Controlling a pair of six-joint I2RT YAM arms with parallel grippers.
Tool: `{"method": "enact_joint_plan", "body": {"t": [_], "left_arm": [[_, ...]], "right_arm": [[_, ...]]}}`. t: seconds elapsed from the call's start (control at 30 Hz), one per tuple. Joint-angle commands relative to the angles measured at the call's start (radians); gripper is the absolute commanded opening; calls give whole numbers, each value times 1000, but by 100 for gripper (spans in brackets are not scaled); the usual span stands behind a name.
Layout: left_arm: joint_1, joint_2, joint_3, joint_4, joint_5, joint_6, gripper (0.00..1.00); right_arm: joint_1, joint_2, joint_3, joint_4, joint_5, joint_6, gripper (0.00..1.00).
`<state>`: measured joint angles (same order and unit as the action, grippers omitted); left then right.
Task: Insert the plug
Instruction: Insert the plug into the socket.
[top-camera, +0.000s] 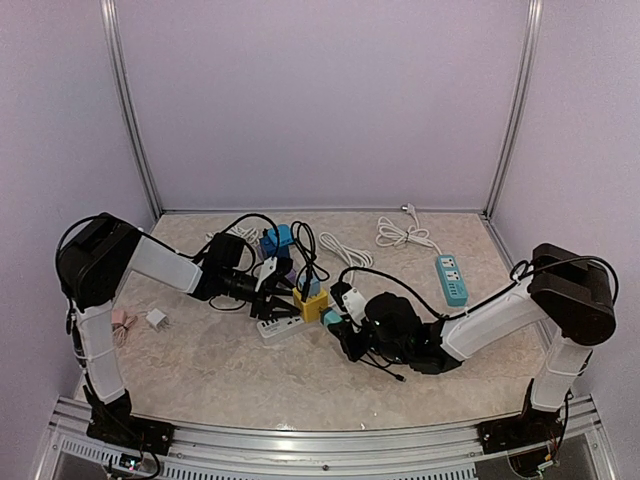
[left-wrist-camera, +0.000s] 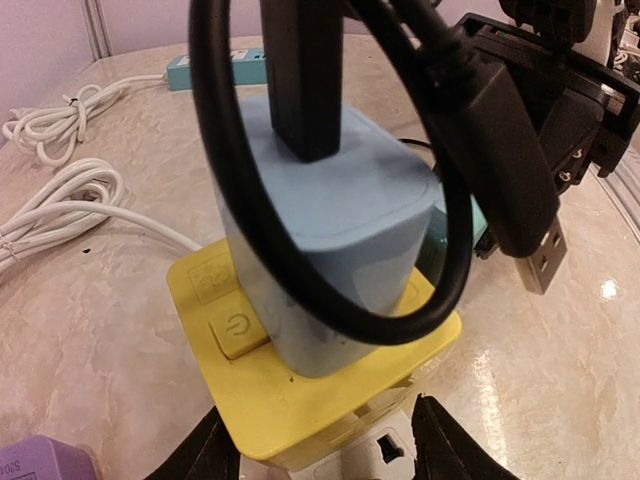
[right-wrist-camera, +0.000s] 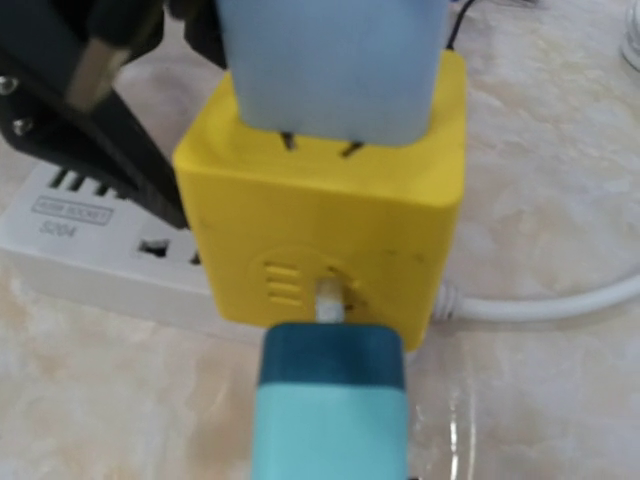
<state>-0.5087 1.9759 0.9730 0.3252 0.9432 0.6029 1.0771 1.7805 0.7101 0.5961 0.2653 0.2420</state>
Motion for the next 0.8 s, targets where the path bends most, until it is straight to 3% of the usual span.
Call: {"method": "enact_joint_plan", "body": {"t": [0.0,0.77], "left_arm": [[-11,27,-14,2,8,5,56],[-33,34,-16,32,-42,-19,51]], "right_arm": [[7,35,22,-15,-3,7,0],[21,-20,53,-24,-11,-16,0]]}}
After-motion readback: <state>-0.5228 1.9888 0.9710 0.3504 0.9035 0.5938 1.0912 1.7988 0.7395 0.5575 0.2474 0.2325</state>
